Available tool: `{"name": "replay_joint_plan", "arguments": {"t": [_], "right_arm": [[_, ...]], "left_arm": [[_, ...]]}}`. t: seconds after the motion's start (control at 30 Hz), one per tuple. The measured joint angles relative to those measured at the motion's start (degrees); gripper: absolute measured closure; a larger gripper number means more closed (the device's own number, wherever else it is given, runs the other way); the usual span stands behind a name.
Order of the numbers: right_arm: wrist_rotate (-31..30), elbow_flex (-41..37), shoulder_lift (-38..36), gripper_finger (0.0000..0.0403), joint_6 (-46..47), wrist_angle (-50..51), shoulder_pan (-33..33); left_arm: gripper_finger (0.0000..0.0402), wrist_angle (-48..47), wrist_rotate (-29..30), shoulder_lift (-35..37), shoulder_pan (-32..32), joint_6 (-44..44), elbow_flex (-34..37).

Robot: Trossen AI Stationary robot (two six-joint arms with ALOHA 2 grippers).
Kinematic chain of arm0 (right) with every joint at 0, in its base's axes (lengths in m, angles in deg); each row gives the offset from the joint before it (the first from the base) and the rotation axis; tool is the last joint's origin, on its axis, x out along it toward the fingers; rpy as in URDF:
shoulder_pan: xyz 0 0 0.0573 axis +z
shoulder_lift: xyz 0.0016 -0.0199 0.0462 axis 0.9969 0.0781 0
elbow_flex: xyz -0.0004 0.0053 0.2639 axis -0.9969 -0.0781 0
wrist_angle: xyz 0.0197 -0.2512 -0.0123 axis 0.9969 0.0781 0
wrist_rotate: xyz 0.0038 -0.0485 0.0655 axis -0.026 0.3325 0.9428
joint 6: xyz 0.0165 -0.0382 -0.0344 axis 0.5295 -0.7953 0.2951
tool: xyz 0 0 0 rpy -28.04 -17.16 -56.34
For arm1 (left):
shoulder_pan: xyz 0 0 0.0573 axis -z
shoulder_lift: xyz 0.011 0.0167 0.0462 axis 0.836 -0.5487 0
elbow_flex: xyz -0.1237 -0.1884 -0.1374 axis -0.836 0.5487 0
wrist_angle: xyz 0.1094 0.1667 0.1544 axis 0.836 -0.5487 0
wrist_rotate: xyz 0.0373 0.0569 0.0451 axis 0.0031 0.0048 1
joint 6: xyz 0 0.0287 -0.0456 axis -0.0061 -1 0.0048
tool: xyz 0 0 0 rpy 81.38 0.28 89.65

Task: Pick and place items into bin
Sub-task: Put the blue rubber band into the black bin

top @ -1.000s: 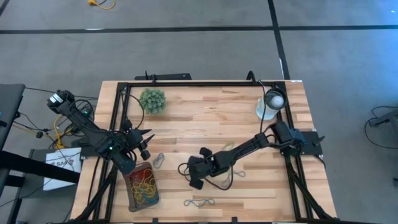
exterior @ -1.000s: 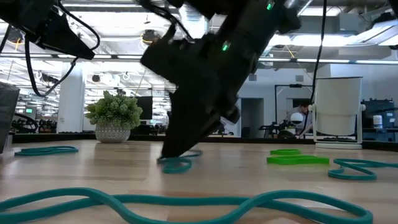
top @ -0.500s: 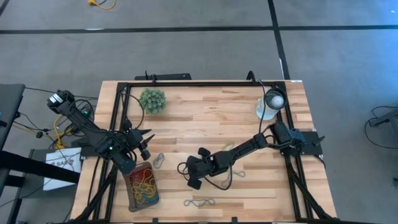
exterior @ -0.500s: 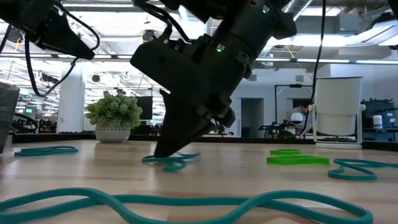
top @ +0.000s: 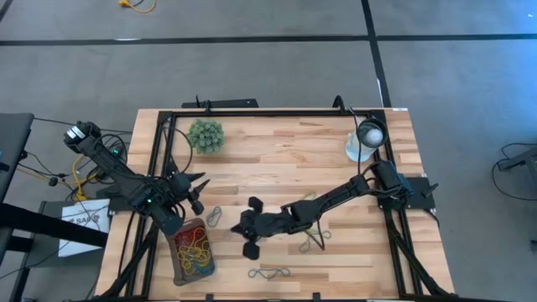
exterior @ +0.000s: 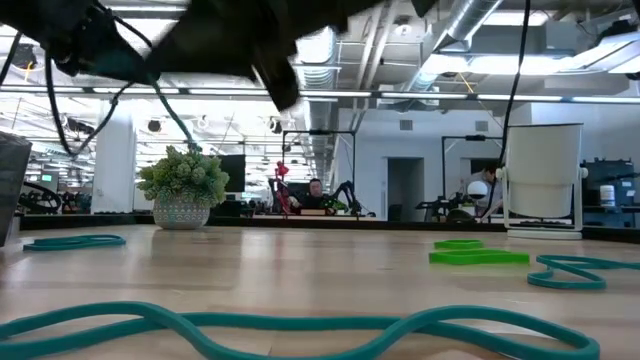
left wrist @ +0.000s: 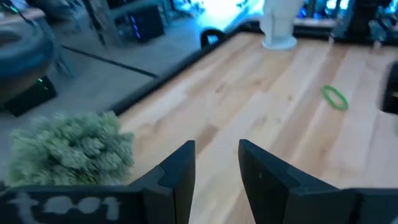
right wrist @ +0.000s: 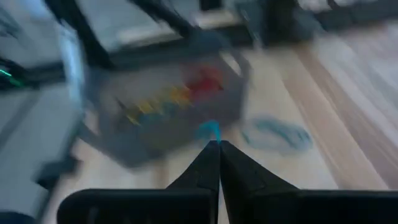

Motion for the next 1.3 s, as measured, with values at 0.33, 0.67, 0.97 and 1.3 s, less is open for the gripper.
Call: {"name": "replay_joint_plan", "arguments": {"t": [0.33, 0.67, 0.97, 1.3], "right_arm": [[9.94, 6.64, 0.17, 0.0403, -6.82, -9.00, -0.39], [13.25, 10.10, -0.01, 0.0403, -8.44, -6.71, -0.49], [0.60, 10.07, 0.04, 0.0403, -8.39, 2.32, -3.21], [0.21, 10.09, -0.01, 0.0403, -8.33, -1.20, -6.30]], "left_arm": [[0.0288, -0.36, 5.24, 0.00, -0.02, -0.17, -0.02], [0.0288, 1.73, 4.02, 0.02, 1.05, -2.37, -0.71], [0.0288, 16.29, -2.13, 0.03, 6.87, -22.91, -2.12], [0.0288, 17.24, -5.69, -0.11, 7.10, -23.22, -2.12]]}}
